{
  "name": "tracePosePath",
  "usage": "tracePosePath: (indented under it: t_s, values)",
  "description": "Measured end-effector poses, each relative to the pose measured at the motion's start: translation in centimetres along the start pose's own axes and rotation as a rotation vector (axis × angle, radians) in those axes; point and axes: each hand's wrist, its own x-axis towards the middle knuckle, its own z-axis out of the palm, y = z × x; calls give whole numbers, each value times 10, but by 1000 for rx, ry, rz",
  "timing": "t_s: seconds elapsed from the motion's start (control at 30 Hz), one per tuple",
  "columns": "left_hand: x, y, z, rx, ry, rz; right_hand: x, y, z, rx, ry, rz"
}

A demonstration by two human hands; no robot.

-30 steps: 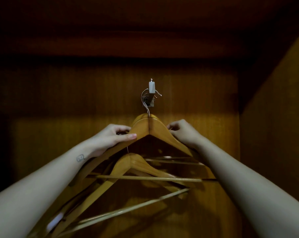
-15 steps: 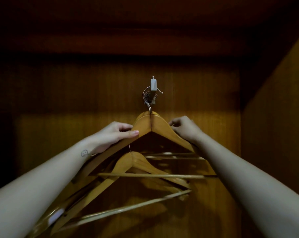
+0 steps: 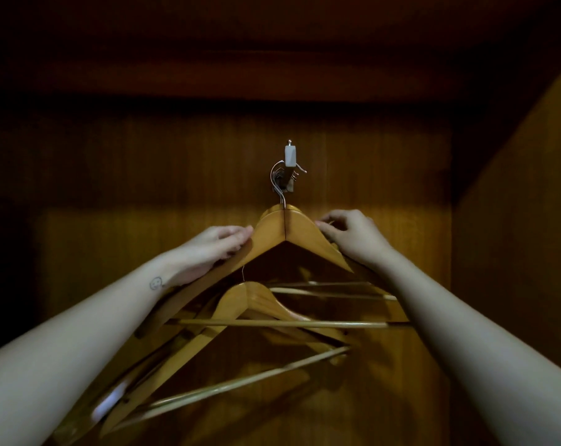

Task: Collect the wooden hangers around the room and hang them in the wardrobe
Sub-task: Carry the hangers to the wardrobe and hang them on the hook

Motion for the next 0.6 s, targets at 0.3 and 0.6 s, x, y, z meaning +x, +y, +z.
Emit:
tracePosePath:
  t_s: [0.3, 0.6]
  values:
    - [-28, -24, -26, -274, 25, -124, -30, -17, -10, -251, 63, -164]
    - [-81, -67, -40, -258, 16, -301, -41, -8, -5, -414, 100, -170]
